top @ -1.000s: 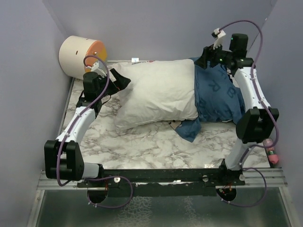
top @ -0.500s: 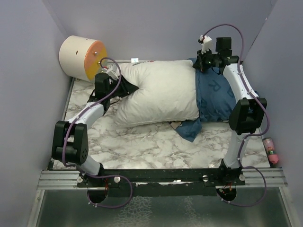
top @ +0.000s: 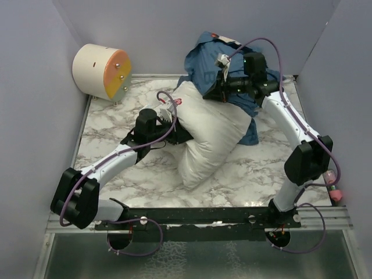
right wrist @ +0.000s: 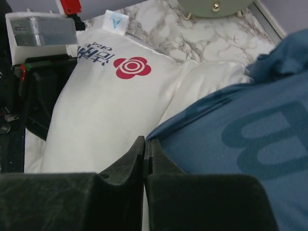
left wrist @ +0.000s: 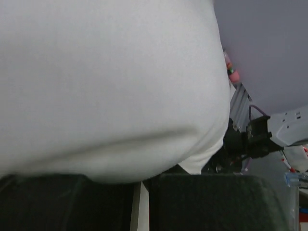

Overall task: Put the pillow into the pillowcase
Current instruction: Stuff the pillow into the pillowcase.

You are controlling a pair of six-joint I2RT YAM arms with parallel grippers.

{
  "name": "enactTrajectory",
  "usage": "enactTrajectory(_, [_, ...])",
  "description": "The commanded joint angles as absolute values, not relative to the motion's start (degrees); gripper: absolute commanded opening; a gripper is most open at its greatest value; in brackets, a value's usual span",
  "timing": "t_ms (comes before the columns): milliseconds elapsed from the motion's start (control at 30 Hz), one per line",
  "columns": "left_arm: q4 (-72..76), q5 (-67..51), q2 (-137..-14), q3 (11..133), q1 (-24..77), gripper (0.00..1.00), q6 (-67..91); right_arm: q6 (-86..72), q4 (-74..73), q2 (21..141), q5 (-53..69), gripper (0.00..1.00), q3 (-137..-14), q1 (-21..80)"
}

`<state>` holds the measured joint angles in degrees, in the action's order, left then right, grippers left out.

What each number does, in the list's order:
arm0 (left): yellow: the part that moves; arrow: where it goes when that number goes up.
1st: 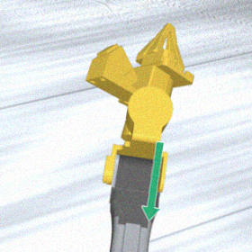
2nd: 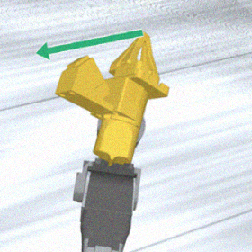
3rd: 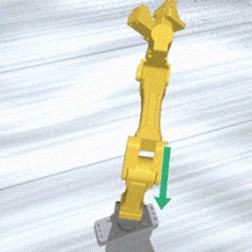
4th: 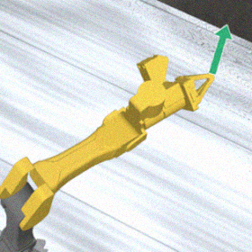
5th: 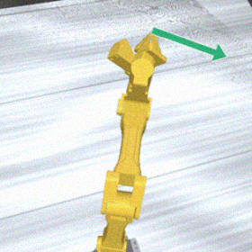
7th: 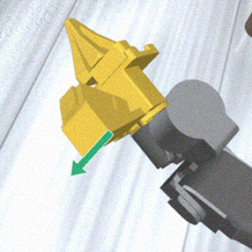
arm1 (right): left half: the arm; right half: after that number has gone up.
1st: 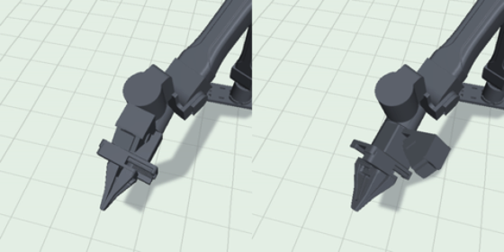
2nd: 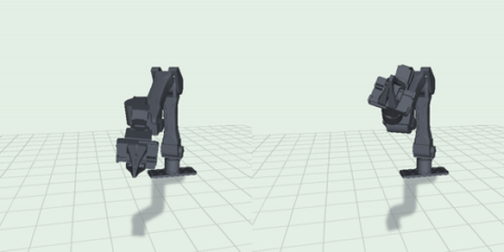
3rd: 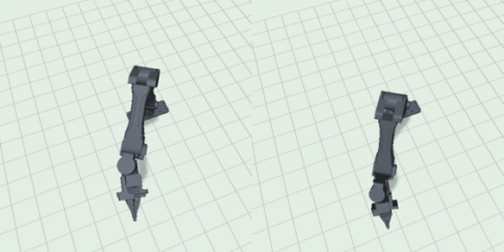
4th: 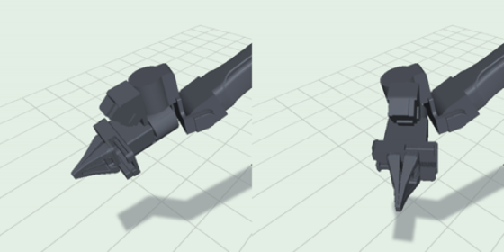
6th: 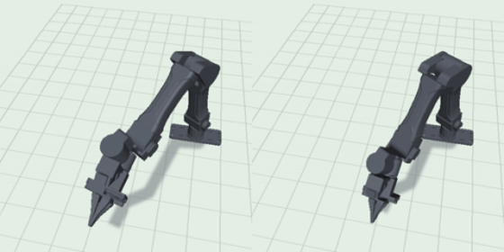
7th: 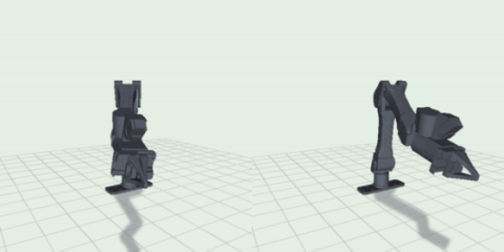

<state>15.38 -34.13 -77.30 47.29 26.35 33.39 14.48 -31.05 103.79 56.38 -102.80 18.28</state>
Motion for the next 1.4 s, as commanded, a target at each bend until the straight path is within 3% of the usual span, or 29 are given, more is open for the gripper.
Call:
enactTrajectory(0, [27.9, -30.8, -72.6, 43.3, 27.2, 0.03, 32.1, 15.0, -31.6, 94.3, 53.7, 0.02, -88.7, 22.9])
enactTrajectory(67, [26.4, -29.8, -69.9, 40.6, 27.2, 0.19, 31.5, 17.3, -31.4, 93.1, 43.7, 0.03, -83.4, 20.9])
enactTrajectory(167, [22.4, -29.5, -63.9, 37.1, 27.2, 0.46, 30.8, 20.8, -30.7, 91.2, 39.6, 0.1, -76.8, 18.5])
enactTrajectory(333, [13.7, -27.7, -47.8, 34.1, 27.2, 0.74, 28.9, 23.8, -28.8, 89.8, 38.8, 0.14, -70.5, 18.2])
enactTrajectory(433, [7.5, -24.1, -38.3, 36.0, 27.1, 0.83, 27.2, 24.5, -28.9, 90.6, 40.7, 0.14, -69.2, 18.2])
enactTrajectory(533, [2.9, -22.1, -35.3, 39.6, 27.1, 0.84, 27.3, 24.9, -30.0, 91.0, 46.8, 0.17, -70.2, 18.0])
enactTrajectory(700, [2.0, -27.1, -40.3, 41.6, 27.7, 0.79, 27.8, 29.4, -37.8, 88.4, 62.6, 0.5, -76.4, 16.0])
enactTrajectory(800, [5.0, -25.4, -41.1, 41.4, 31.1, 0.79, 24.2, 32.0, -40.7, 84.0, 67.8, 0.61, -76.6, 13.4])
enactTrajectory(900, [7.5, -22.0, -43.6, 42.6, 37.4, 0.79, 20.3, 30.5, -36.8, 76.4, 71.2, 0.72, -70.9, 10.2])
enactTrajectory(1033, [3.5, -8.2, -54.2, 48.0, 54.7, 0.8, 9.1, 25.4, -26.3, 67.4, 72.6, 0.83, -60.4, 3.9])
enactTrajectory(1167, [-0.6, 7.2, -65.8, 55.4, 70.9, 0.82, -6.9, 21.3, -21.2, 63.3, 72.9, 0.85, -55.8, -1.9])
enactTrajectory(1367, [0.2, 18.3, -80.7, 59.0, 76.4, 0.85, -29.6, 13.5, -15.5, 60.7, 69.8, 0.87, -52.3, -12.3])
